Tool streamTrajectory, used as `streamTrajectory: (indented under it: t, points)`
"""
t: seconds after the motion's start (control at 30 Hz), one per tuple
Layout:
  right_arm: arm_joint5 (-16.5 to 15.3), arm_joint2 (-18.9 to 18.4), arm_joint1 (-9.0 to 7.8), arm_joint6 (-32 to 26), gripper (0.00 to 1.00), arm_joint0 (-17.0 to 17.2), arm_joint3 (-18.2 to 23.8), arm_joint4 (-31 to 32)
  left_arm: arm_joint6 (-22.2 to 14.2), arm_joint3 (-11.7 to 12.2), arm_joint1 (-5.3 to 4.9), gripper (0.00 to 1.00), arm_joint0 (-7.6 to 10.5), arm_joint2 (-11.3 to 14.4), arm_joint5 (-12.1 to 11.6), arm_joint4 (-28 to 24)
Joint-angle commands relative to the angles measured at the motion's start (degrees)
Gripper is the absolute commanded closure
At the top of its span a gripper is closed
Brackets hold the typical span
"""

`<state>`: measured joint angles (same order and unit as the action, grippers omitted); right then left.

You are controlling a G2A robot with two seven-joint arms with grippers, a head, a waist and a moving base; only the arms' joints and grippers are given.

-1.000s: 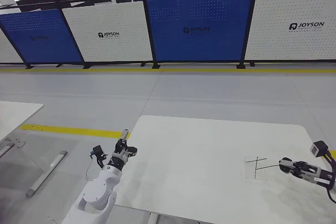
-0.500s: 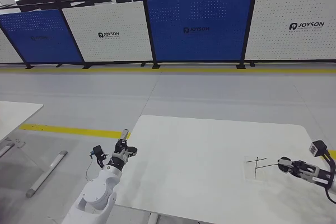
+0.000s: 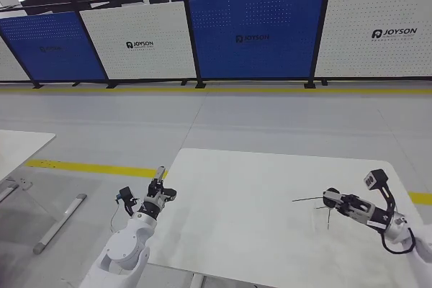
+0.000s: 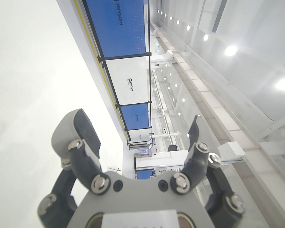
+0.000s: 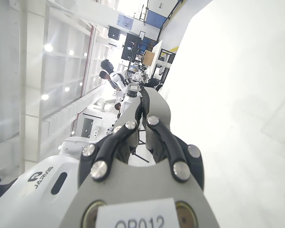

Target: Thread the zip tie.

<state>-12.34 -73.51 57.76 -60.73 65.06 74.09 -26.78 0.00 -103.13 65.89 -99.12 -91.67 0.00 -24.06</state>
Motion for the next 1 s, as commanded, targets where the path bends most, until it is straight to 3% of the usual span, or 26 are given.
streamTrajectory:
  t: [0.0,0.4,0.57,0.97]
  points:
    - [0.0,0.2,0.02,0.0,1.00,-0.1,-0.1,0.0,0.0,0.0,0.00,0.00,0.00,0.0,0.0,0.0]
    - [0.0,0.2,0.04,0.4,1.00,0.0,0.0,0.0,0.0,0.0,0.00,0.00,0.00,0.0,0.0,0.0]
    - [-2.4,0.7,0.64,3.2,1.00,2.2,1.9,-4.0,0.0,0.0,0.00,0.00,0.00,0.0,0.0,0.0]
    - [-2.4,1.2,0.83,3.4,1.00,2.2,2.4,-4.6,0.0,0.0,0.00,0.00,0.00,0.0,0.0,0.0]
